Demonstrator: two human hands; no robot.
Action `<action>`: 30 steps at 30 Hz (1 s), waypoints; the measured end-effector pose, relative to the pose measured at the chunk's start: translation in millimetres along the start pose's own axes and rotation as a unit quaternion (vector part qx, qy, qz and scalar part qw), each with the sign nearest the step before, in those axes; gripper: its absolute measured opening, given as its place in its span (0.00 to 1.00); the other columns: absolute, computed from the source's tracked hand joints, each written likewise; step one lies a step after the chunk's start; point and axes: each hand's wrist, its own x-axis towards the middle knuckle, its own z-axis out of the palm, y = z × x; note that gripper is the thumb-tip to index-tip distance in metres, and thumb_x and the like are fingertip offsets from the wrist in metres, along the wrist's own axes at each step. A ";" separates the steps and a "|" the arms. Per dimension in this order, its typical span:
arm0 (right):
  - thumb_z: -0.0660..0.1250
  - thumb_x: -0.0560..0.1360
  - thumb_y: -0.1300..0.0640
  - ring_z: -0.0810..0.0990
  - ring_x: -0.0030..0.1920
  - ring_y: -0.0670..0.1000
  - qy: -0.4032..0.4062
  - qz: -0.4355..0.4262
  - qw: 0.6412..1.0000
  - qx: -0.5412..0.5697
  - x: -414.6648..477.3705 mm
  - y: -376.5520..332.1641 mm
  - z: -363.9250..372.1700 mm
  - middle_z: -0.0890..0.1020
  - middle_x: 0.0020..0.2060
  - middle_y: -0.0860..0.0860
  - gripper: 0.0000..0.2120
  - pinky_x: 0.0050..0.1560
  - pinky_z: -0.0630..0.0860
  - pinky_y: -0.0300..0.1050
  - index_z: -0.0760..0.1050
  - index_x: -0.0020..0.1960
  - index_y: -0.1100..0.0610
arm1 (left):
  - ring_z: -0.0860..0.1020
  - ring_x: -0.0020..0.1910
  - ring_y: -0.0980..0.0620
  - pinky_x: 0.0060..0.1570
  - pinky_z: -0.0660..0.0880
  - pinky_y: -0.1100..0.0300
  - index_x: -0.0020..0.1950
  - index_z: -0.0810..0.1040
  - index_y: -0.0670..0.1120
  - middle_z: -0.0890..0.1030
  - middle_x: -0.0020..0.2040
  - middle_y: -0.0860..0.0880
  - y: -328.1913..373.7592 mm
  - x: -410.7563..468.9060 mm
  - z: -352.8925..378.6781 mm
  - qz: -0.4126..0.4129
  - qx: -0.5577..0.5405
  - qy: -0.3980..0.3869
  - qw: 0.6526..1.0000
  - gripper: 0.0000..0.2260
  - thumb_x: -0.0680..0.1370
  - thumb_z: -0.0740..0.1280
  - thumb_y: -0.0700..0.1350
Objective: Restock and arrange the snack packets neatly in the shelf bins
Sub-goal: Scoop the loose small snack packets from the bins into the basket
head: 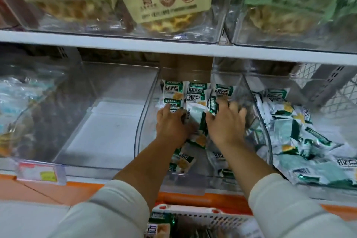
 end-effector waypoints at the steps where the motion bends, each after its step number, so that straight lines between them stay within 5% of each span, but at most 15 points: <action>1: 0.65 0.77 0.49 0.69 0.62 0.59 -0.026 0.017 0.998 0.062 -0.3 0.1 0.0 0.66 0.66 0.54 0.24 0.63 0.69 0.52 0.66 0.71 0.50 | 0.52 0.78 0.40 0.73 0.61 0.48 0.63 0.78 0.53 0.57 0.79 0.40 -2.7 3.4 3.1 0.002 -0.011 0.006 1.000 0.19 0.75 0.71 0.57; 3: 0.67 0.77 0.52 0.76 0.55 0.57 -0.060 0.051 0.982 0.174 0.2 4.0 0.2 0.60 0.66 0.54 0.25 0.56 0.75 0.49 0.65 0.72 0.48 | 0.53 0.79 0.43 0.72 0.61 0.49 0.43 0.77 0.54 0.66 0.76 0.41 -6.5 7.1 5.7 -0.005 -0.045 0.011 0.999 0.09 0.74 0.72 0.57; 5: 0.66 0.77 0.50 0.77 0.51 0.57 -0.078 0.067 0.978 0.183 0.9 7.3 0.4 0.56 0.69 0.54 0.27 0.50 0.74 0.45 0.61 0.74 0.46 | 0.56 0.78 0.45 0.71 0.63 0.51 0.31 0.69 0.54 0.74 0.69 0.43 -7.5 6.8 6.1 -0.002 -0.057 0.013 0.998 0.17 0.73 0.73 0.58; 7: 0.65 0.77 0.46 0.73 0.61 0.59 -0.096 0.081 0.976 0.177 1.6 8.4 1.4 0.51 0.74 0.54 0.30 0.55 0.73 0.47 0.58 0.76 0.45 | 0.65 0.73 0.42 0.65 0.67 0.52 0.28 0.66 0.55 0.78 0.59 0.45 -6.0 5.9 6.0 0.003 -0.058 0.032 0.998 0.21 0.72 0.73 0.60; 9: 0.65 0.77 0.43 0.69 0.68 0.61 -0.097 0.090 0.976 0.175 2.0 7.4 3.1 0.50 0.76 0.54 0.31 0.60 0.72 0.51 0.60 0.76 0.47 | 0.71 0.65 0.38 0.60 0.69 0.50 0.30 0.69 0.52 0.78 0.53 0.46 -1.9 3.2 4.6 0.007 -0.067 0.040 0.997 0.20 0.71 0.73 0.63; 12: 0.66 0.77 0.43 0.74 0.63 0.60 -0.082 0.115 0.976 0.168 2.5 5.9 2.5 0.54 0.76 0.55 0.30 0.58 0.73 0.50 0.65 0.73 0.55 | 0.69 0.66 0.35 0.63 0.68 0.45 0.44 0.79 0.46 0.76 0.62 0.40 -1.7 3.6 6.8 0.003 -0.059 0.020 0.998 0.23 0.71 0.69 0.67; 17: 0.68 0.77 0.52 0.78 0.54 0.55 -0.074 0.123 0.968 0.207 -3.8 3.3 -7.3 0.57 0.76 0.53 0.23 0.58 0.74 0.46 0.71 0.70 0.56 | 0.66 0.72 0.42 0.70 0.61 0.49 0.29 0.65 0.55 0.80 0.59 0.40 -4.6 3.6 8.7 0.004 -0.110 0.029 0.994 0.21 0.73 0.70 0.63; 19: 0.67 0.77 0.54 0.74 0.44 0.45 -0.069 0.112 0.964 0.229 -9.7 4.0 -15.7 0.56 0.77 0.52 0.22 0.52 0.72 0.38 0.71 0.71 0.54 | 0.67 0.72 0.45 0.74 0.54 0.50 0.29 0.67 0.54 0.81 0.56 0.42 3.8 -3.7 1.4 0.022 -0.111 0.027 0.993 0.19 0.74 0.72 0.57; 21: 0.67 0.78 0.56 0.68 0.37 0.39 -0.066 0.101 0.959 0.257 -19.9 3.9 -28.3 0.56 0.77 0.51 0.22 0.38 0.67 0.28 0.71 0.71 0.52 | 0.76 0.61 0.42 0.68 0.65 0.52 0.31 0.72 0.52 0.81 0.51 0.42 12.7 -18.2 -11.8 0.050 -0.155 0.037 0.986 0.15 0.75 0.72 0.51; 23: 0.67 0.78 0.55 0.71 0.44 0.39 -0.059 0.098 0.948 0.296 -34.7 3.0 -42.8 0.57 0.76 0.49 0.21 0.36 0.64 0.25 0.71 0.70 0.50 | 0.79 0.47 0.50 0.47 0.74 0.61 0.44 0.77 0.48 0.80 0.46 0.47 23.4 -41.5 -27.9 0.047 -0.259 0.018 0.965 0.05 0.78 0.70 0.47; 25: 0.68 0.77 0.53 0.71 0.63 0.45 -0.040 0.097 0.935 0.337 -53.2 1.3 -57.5 0.60 0.75 0.48 0.20 0.53 0.66 0.31 0.73 0.68 0.50 | 0.77 0.36 0.61 0.36 0.72 0.71 0.55 0.73 0.43 0.79 0.42 0.49 31.3 -67.6 -43.1 0.049 -0.350 -0.009 0.936 0.07 0.80 0.68 0.43; 27: 0.69 0.76 0.52 0.65 0.70 0.46 -0.030 0.096 0.921 0.376 -76.2 1.1 -72.7 0.63 0.73 0.47 0.18 0.64 0.64 0.39 0.74 0.65 0.48 | 0.80 0.35 0.62 0.38 0.77 0.68 0.59 0.71 0.42 0.80 0.43 0.46 35.1 -93.7 -56.0 0.050 -0.430 -0.027 0.901 0.10 0.80 0.67 0.41; 30: 0.70 0.75 0.51 0.64 0.65 0.38 -0.035 0.094 0.892 0.440 -120.9 6.0 -99.6 0.64 0.70 0.40 0.13 0.54 0.62 0.26 0.73 0.58 0.40 | 0.85 0.47 0.49 0.46 0.82 0.54 0.61 0.74 0.51 0.83 0.54 0.46 35.6 -135.9 -71.3 0.017 -0.505 -0.071 0.860 0.13 0.78 0.69 0.42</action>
